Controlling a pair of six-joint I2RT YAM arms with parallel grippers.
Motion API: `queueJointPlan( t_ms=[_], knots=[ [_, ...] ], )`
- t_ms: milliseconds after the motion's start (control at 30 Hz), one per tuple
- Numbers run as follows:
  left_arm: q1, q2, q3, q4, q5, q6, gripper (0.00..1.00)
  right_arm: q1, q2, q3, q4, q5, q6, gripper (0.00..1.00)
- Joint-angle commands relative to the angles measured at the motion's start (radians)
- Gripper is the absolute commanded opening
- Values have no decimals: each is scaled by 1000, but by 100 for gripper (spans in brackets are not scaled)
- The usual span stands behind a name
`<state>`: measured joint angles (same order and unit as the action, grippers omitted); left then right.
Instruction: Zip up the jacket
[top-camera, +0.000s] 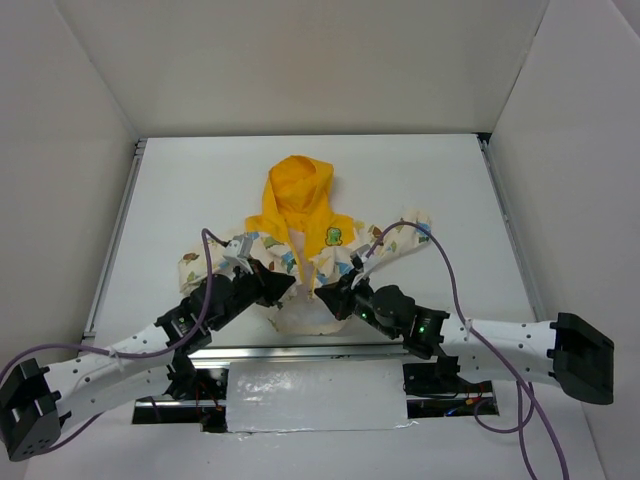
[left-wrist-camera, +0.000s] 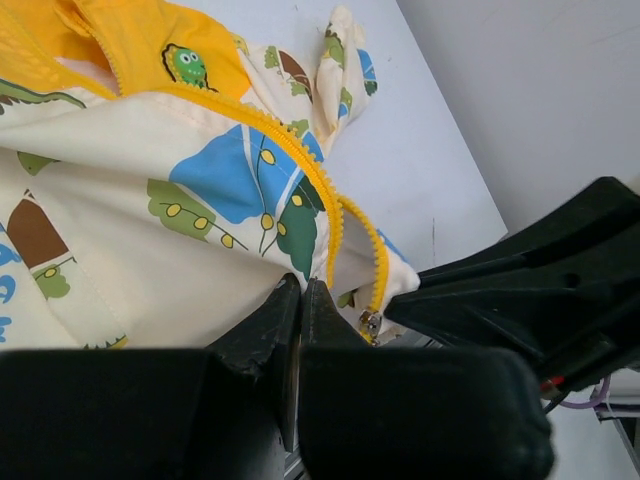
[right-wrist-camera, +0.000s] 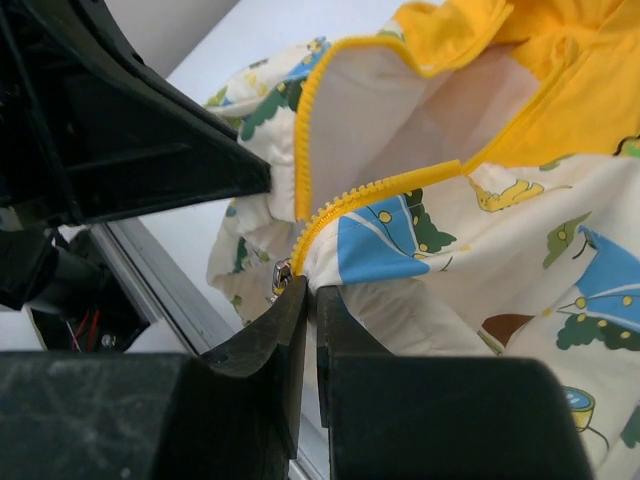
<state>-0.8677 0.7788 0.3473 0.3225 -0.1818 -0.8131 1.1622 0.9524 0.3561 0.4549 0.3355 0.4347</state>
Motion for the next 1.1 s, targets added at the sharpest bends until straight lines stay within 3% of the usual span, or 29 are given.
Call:
queueJointPlan(
  t_ms=[0,433,1067],
  knots=[
    [3,-35,-31,122,31,5,0,-10,12,-26,88,-58,38,0],
    [4,-38,-64,170,65,-6,0,-13,92,-14,153,-43,29,0],
    [3,-32,-77,181,70,-18,0,-62,54,-14,163,-64,26,0]
  ],
)
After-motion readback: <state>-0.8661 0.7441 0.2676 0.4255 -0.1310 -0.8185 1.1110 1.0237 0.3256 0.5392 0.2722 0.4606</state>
